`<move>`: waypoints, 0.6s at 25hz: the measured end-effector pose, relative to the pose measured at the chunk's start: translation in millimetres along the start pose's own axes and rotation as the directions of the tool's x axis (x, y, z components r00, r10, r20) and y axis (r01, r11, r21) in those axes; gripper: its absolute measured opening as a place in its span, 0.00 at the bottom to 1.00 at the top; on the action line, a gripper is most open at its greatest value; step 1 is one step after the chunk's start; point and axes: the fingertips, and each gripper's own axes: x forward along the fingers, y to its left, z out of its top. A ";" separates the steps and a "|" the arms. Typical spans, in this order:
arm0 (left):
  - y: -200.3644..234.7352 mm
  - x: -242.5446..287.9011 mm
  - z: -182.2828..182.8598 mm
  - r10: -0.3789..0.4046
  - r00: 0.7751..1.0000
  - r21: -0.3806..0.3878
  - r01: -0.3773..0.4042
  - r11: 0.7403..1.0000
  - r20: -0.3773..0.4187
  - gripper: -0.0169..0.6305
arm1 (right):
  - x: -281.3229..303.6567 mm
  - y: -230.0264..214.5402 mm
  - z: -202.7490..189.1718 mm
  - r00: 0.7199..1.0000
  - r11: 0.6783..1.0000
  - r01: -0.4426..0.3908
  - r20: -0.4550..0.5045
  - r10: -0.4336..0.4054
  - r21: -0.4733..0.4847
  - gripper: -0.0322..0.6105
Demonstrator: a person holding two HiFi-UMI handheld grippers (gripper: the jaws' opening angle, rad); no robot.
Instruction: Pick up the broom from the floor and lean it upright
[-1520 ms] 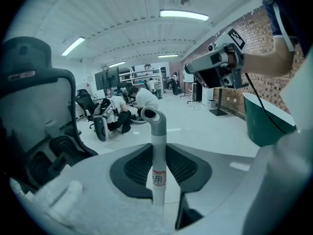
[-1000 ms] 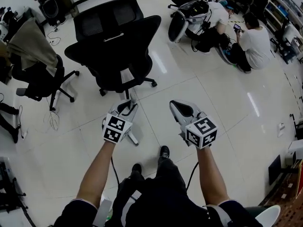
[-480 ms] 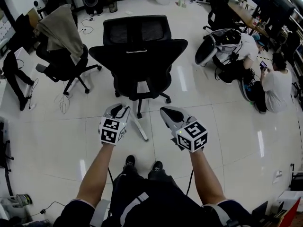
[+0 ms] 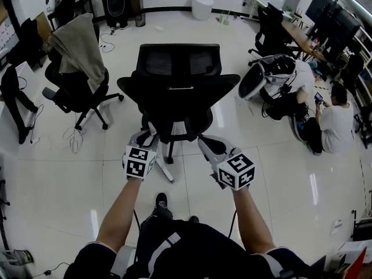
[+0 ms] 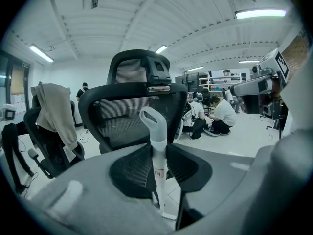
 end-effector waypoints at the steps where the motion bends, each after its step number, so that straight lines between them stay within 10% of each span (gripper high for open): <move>1: 6.8 6.2 1.9 -0.007 1.000 0.001 0.007 1.000 0.001 0.17 | 5.1 -3.9 2.8 1.000 1.000 0.015 -0.002 -0.015 0.002 0.06; 15: 73.3 109.9 18.5 -0.088 0.995 0.014 0.088 0.996 0.048 0.17 | 56.1 -40.3 8.6 0.976 0.976 0.211 -0.071 -0.207 0.058 0.06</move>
